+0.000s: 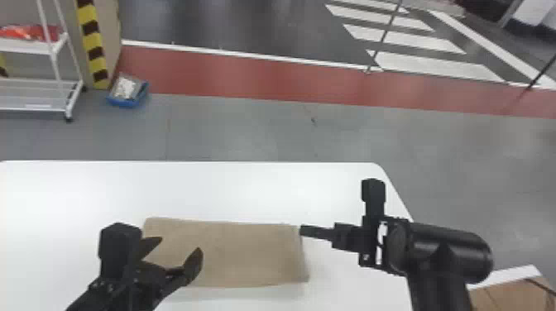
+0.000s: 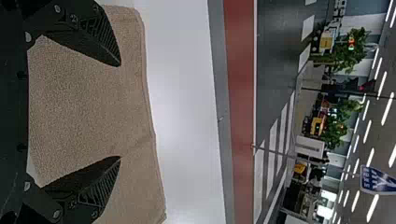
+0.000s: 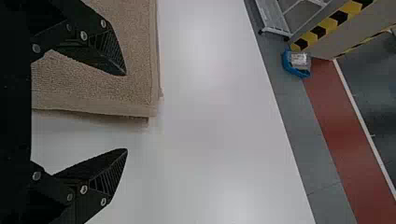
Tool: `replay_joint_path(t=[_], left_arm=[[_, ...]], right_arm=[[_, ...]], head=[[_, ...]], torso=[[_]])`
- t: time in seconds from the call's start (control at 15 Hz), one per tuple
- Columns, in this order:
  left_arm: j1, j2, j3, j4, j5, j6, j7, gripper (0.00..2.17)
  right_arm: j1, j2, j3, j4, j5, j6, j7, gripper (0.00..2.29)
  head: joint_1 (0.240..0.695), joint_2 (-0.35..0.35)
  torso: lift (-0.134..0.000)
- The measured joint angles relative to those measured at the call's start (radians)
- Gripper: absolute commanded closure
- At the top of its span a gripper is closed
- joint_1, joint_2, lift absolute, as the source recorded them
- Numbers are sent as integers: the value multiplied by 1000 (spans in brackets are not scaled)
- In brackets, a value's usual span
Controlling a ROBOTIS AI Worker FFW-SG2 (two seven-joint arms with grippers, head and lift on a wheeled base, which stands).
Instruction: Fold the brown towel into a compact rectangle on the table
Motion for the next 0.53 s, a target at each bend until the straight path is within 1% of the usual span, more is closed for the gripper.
replay_joint_path(t=[0.27, 0.53], left_arm=[[-25, -4, -33, 33, -23, 0, 3, 215], [-31, -2, -40, 41, -25, -2, 3, 215]], right_arm=[[-52, 1, 42, 42, 63, 64, -2, 383], [-112, 9, 83, 123, 104, 76, -5, 383]], head=[[695, -302], [695, -290]], torso=[[0], [0]])
